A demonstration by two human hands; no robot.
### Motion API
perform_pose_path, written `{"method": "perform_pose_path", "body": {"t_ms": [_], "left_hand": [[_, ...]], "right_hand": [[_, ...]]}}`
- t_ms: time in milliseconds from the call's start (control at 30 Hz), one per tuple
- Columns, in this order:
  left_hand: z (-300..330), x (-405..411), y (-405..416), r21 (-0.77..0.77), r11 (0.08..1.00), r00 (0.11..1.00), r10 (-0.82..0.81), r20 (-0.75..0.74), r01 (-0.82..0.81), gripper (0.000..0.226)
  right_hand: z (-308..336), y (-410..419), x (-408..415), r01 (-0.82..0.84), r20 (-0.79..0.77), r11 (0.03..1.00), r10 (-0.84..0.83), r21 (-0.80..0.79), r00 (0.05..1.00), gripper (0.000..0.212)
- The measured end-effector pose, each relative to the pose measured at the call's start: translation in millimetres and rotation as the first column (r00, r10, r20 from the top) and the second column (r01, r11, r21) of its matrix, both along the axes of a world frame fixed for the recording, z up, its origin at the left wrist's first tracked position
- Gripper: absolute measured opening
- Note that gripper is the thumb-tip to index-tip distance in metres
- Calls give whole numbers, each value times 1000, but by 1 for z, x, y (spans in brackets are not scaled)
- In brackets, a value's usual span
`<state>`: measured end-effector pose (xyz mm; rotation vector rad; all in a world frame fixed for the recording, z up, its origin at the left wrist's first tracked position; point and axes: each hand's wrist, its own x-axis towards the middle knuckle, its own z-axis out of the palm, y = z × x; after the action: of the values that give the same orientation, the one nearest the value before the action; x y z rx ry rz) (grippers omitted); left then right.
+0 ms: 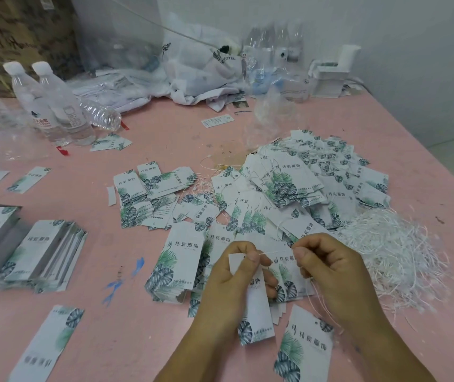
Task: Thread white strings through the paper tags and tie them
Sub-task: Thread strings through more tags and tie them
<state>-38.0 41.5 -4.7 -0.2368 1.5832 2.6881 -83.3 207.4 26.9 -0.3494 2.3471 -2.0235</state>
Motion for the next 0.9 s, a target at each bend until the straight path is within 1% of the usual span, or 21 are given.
{"method": "perform_pose_path", "body": {"t_ms": [67,133,167,200,233,267,300,333,367,400,433,467,500,533,567,633,667,700,733,800,900], "left_hand": [[2,-1,-1,44,999,1000,16,11,-16,28],[5,-2,-2,127,991,999,36,31,-39,19],[6,-3,-3,170,985,998,37,44,-44,16],[7,-3,-3,203,978,998,31,57,-42,15],[8,-3,-4,226,973,998,25,66,-39,15],[10,-4,-5,245,969,997,23,70,-39,14],[11,-5,-5,263,964,997,24,72,-42,15],[12,-6,-6,284,958,997,22,75,-42,15],[14,-7,-6,304,952,997,14,78,-37,15],[15,-7,-7,317,948,997,2,83,-28,15],[15,-7,-7,322,947,996,-10,91,-20,16],[15,-7,-8,325,946,995,-20,101,-14,17],[15,-7,-8,329,944,994,-26,109,-11,18],[15,-6,-8,334,943,994,-32,109,-6,18],[14,-6,-8,340,941,994,-39,105,1,18],[15,-5,-8,352,936,993,-58,99,20,17],[15,-5,-8,361,932,993,-71,90,34,16],[14,-5,-9,374,926,994,-84,77,49,15],[14,-5,-9,387,920,993,-100,63,68,16],[15,-6,-10,422,902,991,-122,49,90,15],[14,-7,-10,495,865,992,-118,35,85,14]], "right_hand": [[-1,3,-2,44,29,999,-44,-8,999,18],[-1,7,-5,84,83,996,-80,-41,993,11],[0,9,-6,93,143,990,-78,-102,987,6],[-1,12,-9,102,208,975,-60,-198,976,10],[-1,15,-12,117,278,940,-24,-320,960,14],[-2,17,-14,137,322,905,-1,-402,947,14],[-2,19,-16,162,338,893,-12,-420,941,13],[-3,22,-17,182,313,918,-67,-353,947,13],[-4,23,-17,218,253,949,-159,-227,954,16],[-5,25,-17,275,168,957,-257,-96,952,19],[-6,25,-17,334,85,942,-334,5,939,20],[-6,25,-15,375,-8,922,-376,99,927,19],[-5,23,-12,396,-116,896,-380,199,918,18],[-3,19,-8,385,-204,879,-338,282,919,17],[-3,16,-5,348,-244,883,-280,314,929,18],[-4,4,3,153,-176,940,-103,305,979,22],[-4,-3,7,48,-138,946,-4,321,990,25],[-5,-10,11,-32,-122,932,82,361,989,26],[-7,-15,13,-81,-120,917,138,389,983,27],[-11,-21,14,-124,-102,920,174,372,980,30],[-12,-17,11,-188,25,953,187,239,982,25]]}}
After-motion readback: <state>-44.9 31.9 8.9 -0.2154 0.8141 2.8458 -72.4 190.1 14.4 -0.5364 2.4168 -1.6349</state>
